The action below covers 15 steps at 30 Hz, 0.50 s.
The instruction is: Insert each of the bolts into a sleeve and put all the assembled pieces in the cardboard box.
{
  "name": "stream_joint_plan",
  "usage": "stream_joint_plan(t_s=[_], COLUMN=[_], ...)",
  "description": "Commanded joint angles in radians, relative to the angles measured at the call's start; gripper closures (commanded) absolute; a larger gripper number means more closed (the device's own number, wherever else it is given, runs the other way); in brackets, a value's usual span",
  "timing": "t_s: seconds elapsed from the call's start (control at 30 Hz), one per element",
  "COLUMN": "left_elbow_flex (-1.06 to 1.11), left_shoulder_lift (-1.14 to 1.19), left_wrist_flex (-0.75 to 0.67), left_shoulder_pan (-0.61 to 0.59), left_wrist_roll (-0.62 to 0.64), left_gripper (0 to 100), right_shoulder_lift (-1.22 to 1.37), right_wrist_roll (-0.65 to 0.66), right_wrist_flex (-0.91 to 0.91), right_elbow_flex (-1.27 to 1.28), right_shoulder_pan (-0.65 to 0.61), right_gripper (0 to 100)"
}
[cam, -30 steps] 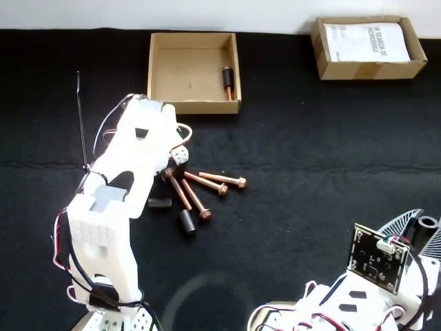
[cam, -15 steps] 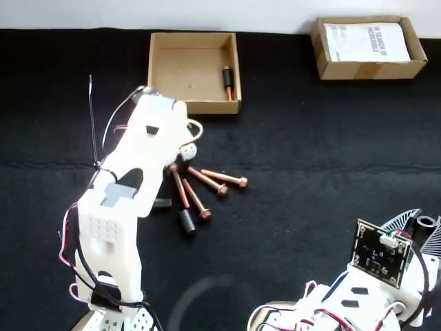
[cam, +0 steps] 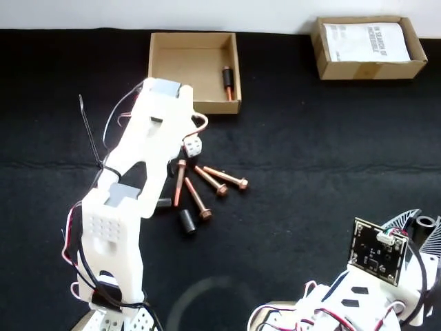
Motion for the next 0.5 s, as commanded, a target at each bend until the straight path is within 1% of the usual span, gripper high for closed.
stream_joint_plan(t_s=[0.0, 0.07, 0.27, 0.47], left_elbow_flex=[0.015, 0.030, 0.036, 0.025], left_shoulder_lift=[-0.007, -0.005, -0.005, 0.087], left_wrist_flex=[0.011, 0.008, -0.084, -0.186], left_shoulder_pan=[0.012, 0.007, -0.010, -0.022], left_wrist_roll=[-0.057, -0.058, -0.066, -0.262], left_gripper=[85, 85, 85, 85], right_shoulder_lift=[-0.004, -0.004, -0.004, -0.004], right_wrist_roll=[0.008, 0.009, 0.011, 0.012], right_wrist_flex=[-0.022, -0.022, -0.022, -0.022], right_elbow_flex=[0.001, 0.001, 0.001, 0.001], right_shoulder_pan=[0.001, 0.001, 0.001, 0.005], right_gripper=[99.1, 99.1, 99.1, 99.1])
